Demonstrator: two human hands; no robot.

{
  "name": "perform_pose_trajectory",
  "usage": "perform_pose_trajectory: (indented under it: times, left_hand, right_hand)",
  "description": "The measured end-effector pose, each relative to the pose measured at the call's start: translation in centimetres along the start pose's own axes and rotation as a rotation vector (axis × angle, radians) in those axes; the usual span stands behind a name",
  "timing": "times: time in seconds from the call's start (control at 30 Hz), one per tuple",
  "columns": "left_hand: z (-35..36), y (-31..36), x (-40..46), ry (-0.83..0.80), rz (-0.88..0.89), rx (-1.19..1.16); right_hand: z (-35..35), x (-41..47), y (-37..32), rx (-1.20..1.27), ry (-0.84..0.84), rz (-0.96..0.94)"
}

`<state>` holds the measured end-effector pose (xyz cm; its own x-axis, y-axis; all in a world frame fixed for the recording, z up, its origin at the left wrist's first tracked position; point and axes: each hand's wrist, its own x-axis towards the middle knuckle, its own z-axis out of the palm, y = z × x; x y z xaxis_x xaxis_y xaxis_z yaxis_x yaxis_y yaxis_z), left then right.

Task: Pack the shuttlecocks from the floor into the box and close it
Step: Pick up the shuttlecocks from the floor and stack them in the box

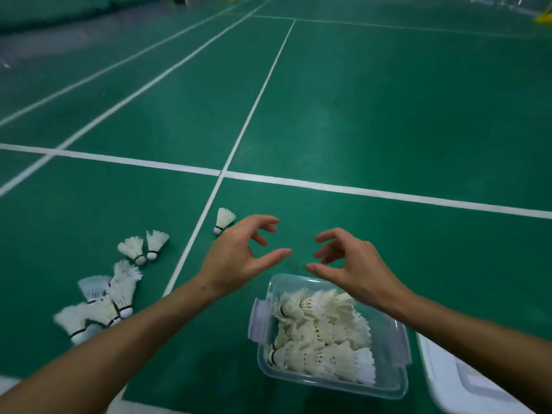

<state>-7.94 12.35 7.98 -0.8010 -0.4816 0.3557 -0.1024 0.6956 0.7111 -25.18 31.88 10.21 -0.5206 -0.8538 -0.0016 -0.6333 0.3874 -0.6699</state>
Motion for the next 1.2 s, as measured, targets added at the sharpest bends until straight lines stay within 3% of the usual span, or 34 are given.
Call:
perform_pose_trajectory:
  times: [0.23, 0.5, 0.9, 1.07, 1.2]
  left_hand:
    - [-9.7, -6.8, -4.1, 0.161, -0.155, 0.120]
    - [-15.9, -17.6, -7.8, 0.244, -0.383, 0.271]
    - [-14.9, -31.0, -4.1, -0.149, -0.622, 0.720]
    - [-14.2, -33.7, -1.7, -0.288, -0.732, 0.745]
    - [-13.2, -33.8, -0.4, -0.413, -0.688, 0.749]
  right_hand:
    - [6.0, 7.9, -7.9, -0.066, -0.160, -0.241]
    - [17.1, 15.6, -12.3, -0.020, -0.233, -0.331]
    - [24.8, 23.7, -6.3, -0.147, -0.176, -0.152]
    - [25.7, 27.0, -3.4, -0.288, -0.046, -0.079]
    - [26.7, 28.7, -1.3, -0.243, -0.123, -0.005]
